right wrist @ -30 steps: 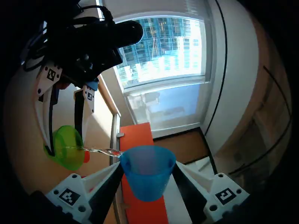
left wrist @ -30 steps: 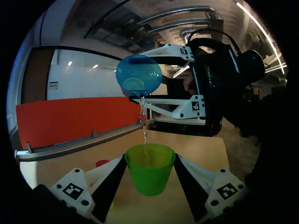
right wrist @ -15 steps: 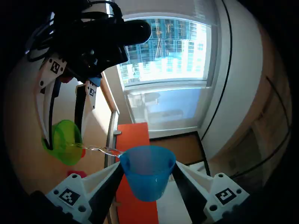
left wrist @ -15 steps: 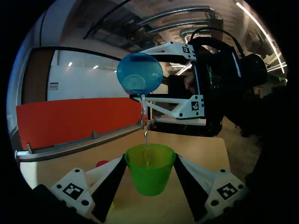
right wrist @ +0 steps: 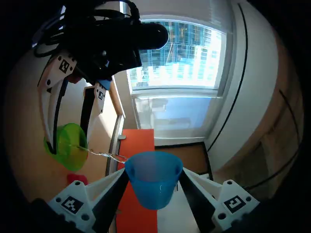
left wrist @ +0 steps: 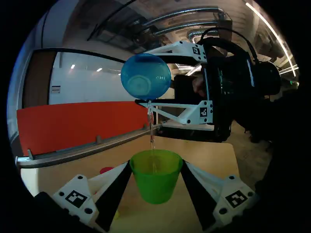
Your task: Pour water
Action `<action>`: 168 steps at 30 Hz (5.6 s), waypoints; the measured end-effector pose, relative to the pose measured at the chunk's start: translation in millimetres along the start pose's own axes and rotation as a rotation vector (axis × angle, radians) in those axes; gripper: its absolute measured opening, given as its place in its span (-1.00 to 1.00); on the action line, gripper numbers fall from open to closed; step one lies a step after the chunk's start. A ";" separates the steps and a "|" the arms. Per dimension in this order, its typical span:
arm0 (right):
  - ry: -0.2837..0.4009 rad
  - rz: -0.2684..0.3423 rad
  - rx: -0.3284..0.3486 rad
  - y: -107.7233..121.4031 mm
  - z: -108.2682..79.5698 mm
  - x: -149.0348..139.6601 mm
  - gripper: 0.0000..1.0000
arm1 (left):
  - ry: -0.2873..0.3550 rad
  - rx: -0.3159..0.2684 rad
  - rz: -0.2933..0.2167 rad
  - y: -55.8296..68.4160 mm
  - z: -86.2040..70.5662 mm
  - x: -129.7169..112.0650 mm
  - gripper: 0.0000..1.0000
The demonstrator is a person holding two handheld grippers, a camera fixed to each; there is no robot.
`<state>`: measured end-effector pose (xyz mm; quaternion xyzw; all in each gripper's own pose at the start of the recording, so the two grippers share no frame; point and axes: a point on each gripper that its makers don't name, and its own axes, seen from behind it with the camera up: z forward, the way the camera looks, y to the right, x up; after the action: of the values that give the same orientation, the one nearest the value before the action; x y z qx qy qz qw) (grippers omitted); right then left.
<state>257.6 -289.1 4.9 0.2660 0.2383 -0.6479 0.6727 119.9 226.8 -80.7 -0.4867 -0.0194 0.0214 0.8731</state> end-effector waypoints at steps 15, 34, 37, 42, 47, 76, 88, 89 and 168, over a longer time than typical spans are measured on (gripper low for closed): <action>0.009 -0.096 0.000 0.4 1.6 11.1 0.78 | 0.005 -0.001 -0.002 -0.2 1.6 2.6 0.75; 0.019 -0.059 0.004 -1.1 -0.9 16.8 0.78 | 0.007 0.004 -0.002 -1.4 1.2 4.3 0.75; 0.022 0.003 0.014 -4.0 -2.9 15.4 0.78 | 0.008 0.004 -0.001 -1.5 1.1 5.5 0.75; 0.025 0.151 0.038 -7.6 -5.7 8.2 0.78 | 0.007 0.003 -0.001 -1.1 0.4 5.7 0.75; 0.025 0.342 0.046 -6.5 -8.7 4.4 0.78 | 0.001 0.007 0.008 -1.6 -0.6 6.5 0.75; -0.006 1.232 0.169 -44.1 -40.9 7.6 0.78 | -0.056 0.017 0.041 -10.0 -2.0 -2.3 0.75; -0.067 1.291 0.233 -91.6 -53.3 -7.2 0.78 | -0.172 0.016 0.065 -12.9 -1.9 -35.3 0.75; -0.071 1.298 0.240 -96.0 -54.1 -7.8 0.78 | -0.180 0.015 0.065 -13.2 -1.5 -37.8 0.75; -0.315 1.425 0.656 -311.4 -72.0 -34.6 0.82 | -0.562 -0.120 -0.037 -25.7 12.7 -191.0 0.79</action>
<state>-53.2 -221.2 -41.0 0.4438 -0.2894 -0.1293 0.8382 -71.0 213.3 -54.7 -0.5119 -0.2707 0.1383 0.8035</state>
